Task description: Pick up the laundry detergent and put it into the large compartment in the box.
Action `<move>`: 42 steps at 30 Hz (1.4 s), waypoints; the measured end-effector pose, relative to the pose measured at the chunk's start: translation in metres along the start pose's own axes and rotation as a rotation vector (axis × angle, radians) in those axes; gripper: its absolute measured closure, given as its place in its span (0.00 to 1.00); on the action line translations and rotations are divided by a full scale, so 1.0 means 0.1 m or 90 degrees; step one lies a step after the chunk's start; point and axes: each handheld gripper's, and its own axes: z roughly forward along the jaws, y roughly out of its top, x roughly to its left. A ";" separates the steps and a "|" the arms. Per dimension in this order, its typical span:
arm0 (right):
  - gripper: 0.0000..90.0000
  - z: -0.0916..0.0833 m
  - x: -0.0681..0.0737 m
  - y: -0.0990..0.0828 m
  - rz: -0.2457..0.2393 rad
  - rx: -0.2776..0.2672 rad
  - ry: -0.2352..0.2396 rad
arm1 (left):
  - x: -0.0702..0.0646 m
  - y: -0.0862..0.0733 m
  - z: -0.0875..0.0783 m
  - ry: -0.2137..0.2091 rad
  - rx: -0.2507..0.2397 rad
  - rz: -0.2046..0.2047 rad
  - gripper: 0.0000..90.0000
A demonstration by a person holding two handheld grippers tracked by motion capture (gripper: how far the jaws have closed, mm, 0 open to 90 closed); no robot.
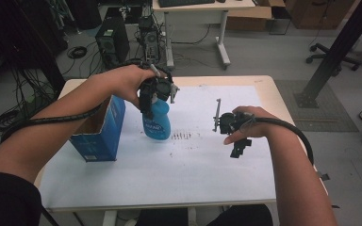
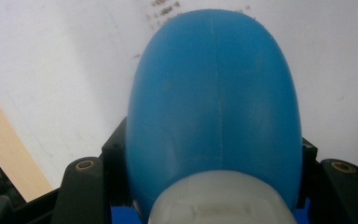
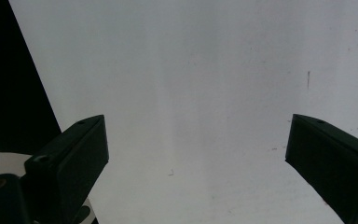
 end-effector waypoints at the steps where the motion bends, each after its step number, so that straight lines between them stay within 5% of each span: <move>1: 0.06 0.00 0.00 0.00 -0.001 0.001 0.000 | -0.01 0.00 -0.03 0.005 -0.003 -0.017 0.43; 5: 0.06 0.00 0.00 0.00 -0.004 0.000 -0.003 | -0.03 -0.01 -0.10 0.006 -0.006 -0.049 0.43; 14: 0.06 0.03 0.01 0.04 -0.016 0.006 -0.004 | -0.10 -0.06 -0.32 -0.005 -0.038 -0.183 0.43; 17: 0.06 0.03 0.02 0.05 -0.021 0.006 -0.006 | -0.12 -0.08 -0.38 -0.003 -0.042 -0.208 0.43; 18: 0.06 0.02 0.03 0.07 -0.024 0.006 -0.006 | -0.11 -0.10 -0.41 -0.006 -0.041 -0.254 0.43; 25: 0.06 -0.03 0.02 0.11 -0.034 0.005 -0.014 | -0.15 -0.19 -0.56 -0.012 -0.062 -0.343 0.43; 26: 0.06 -0.03 0.02 0.11 -0.036 0.005 -0.014 | -0.15 -0.23 -0.61 -0.020 -0.061 -0.380 0.43; 28: 0.06 -0.04 0.01 0.11 -0.038 0.007 -0.016 | -0.16 -0.25 -0.63 -0.023 -0.061 -0.391 0.43; 29: 0.06 -0.05 0.01 0.11 -0.038 0.007 -0.016 | -0.18 -0.29 -0.67 -0.026 -0.067 -0.432 0.43; 35: 0.06 -0.07 -0.01 0.10 -0.036 0.006 -0.021 | -0.23 -0.37 -0.79 -0.024 -0.055 -0.490 0.43; 36: 0.06 -0.07 -0.02 0.09 -0.035 0.006 -0.022 | -0.24 -0.41 -0.85 -0.025 -0.049 -0.519 0.43; 38: 0.06 -0.08 -0.02 0.08 -0.036 0.004 -0.023 | -0.24 -0.43 -0.88 -0.024 -0.047 -0.530 0.43; 42: 0.06 -0.08 -0.03 0.06 -0.037 0.005 -0.025 | -0.26 -0.50 -1.01 -0.021 -0.043 -0.593 0.43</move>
